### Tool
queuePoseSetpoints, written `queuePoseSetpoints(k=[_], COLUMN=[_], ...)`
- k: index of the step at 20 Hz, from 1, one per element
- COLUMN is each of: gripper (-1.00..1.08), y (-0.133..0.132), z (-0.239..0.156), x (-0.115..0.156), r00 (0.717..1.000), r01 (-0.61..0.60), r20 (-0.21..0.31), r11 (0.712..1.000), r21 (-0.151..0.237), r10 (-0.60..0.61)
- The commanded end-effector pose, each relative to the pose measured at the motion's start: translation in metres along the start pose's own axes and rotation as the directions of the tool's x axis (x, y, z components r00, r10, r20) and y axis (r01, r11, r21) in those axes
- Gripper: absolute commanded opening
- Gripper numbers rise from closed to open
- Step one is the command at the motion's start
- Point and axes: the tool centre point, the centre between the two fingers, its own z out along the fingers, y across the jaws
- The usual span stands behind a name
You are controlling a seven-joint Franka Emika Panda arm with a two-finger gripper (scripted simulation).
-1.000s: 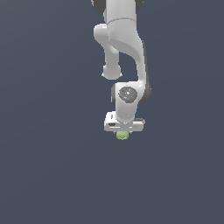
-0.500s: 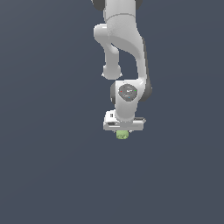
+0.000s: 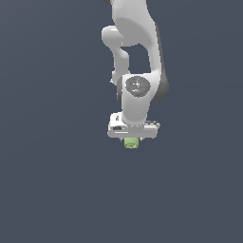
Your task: Pick up the object and move it to a goal position.
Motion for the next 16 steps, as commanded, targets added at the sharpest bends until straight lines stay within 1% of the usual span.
queuePoseSetpoints(k=[1, 9, 16], gripper=[-1.00, -1.00, -1.00], y=[0.004, 0.018, 0.026], z=[-0.024, -0.104, -0.151], x=[0.007, 0.033, 0.049], r00=[1.000, 1.000, 1.000], r01=[0.000, 0.000, 0.000], r20=[-0.001, 0.000, 0.000], r11=[1.000, 1.000, 1.000], r21=[0.000, 0.000, 0.000], r10=[0.000, 0.000, 0.000])
